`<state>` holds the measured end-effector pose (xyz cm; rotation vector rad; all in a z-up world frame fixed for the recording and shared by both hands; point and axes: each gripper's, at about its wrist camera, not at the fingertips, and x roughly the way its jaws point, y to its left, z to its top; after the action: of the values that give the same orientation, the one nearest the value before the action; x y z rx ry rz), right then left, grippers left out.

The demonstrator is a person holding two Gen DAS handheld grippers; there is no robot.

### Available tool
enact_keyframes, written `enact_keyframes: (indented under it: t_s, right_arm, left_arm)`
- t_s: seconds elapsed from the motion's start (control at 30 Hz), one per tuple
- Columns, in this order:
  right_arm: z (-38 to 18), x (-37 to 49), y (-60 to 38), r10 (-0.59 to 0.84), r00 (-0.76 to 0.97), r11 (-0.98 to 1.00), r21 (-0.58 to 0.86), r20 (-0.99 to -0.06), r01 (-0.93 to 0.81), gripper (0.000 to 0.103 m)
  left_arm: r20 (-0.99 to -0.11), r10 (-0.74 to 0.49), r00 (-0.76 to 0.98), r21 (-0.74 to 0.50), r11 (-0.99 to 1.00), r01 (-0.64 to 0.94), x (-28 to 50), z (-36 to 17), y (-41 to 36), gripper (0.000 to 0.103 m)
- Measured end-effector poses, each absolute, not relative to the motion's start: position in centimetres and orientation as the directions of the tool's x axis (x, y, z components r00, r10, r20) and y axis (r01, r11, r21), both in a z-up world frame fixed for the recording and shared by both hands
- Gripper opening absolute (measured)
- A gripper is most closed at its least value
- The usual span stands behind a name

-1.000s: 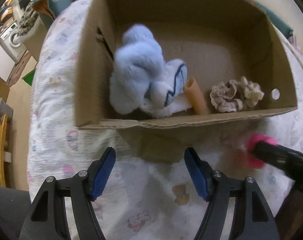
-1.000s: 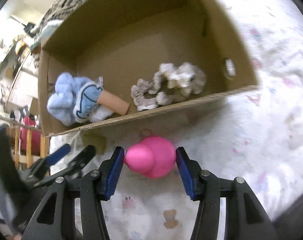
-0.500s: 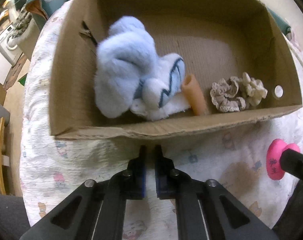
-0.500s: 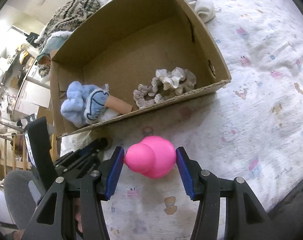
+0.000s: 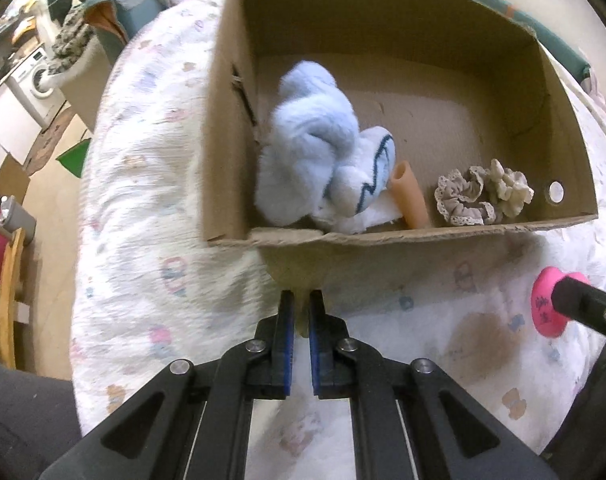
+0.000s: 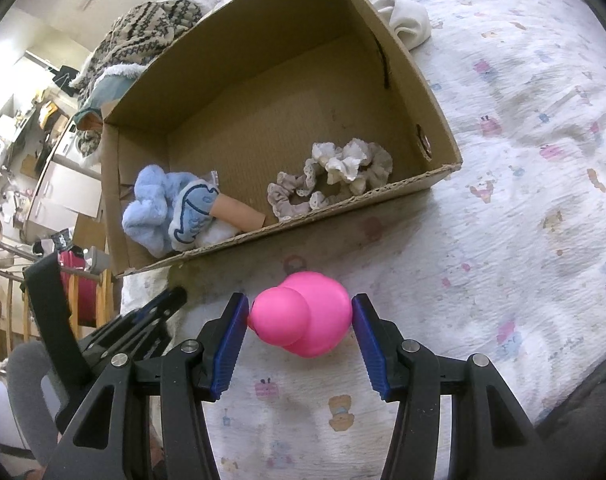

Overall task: Organize soft objects
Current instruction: 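Grasp the white cloth lump with the left tool while the right tool lifts the pink toy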

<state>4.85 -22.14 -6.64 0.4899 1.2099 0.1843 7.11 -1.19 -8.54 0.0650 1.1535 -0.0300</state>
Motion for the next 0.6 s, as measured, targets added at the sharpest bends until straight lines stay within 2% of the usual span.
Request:
enact_keyframes:
  t_s: [0.2,0.4,0.6]
  right_arm:
    - [-5.8,4.6,-22.0,0.39,0.384,0.883,0.459,-0.837,0.102,0.056]
    - [-4.8,4.1,-22.3,0.398,0.412,0.878,0.471,-0.82,0.089,0.056]
    - [-3.1,3.9,-22.8,0.408,0.46,0.869,0.49,-0.788,0.068,0.056]
  left_arm:
    - [-0.884,0.051,0.465,0.073,0.997,0.029,5.4,-5.7,0.2,0.007]
    - [-0.873,0.022,0.487,0.026,1.0,0.002,2.9,-3.7,1.7,0.007]
    - [-0.821,-0.005,0.57,-0.001,1.0,0.008,0.9,0.3,1.9,0.007]
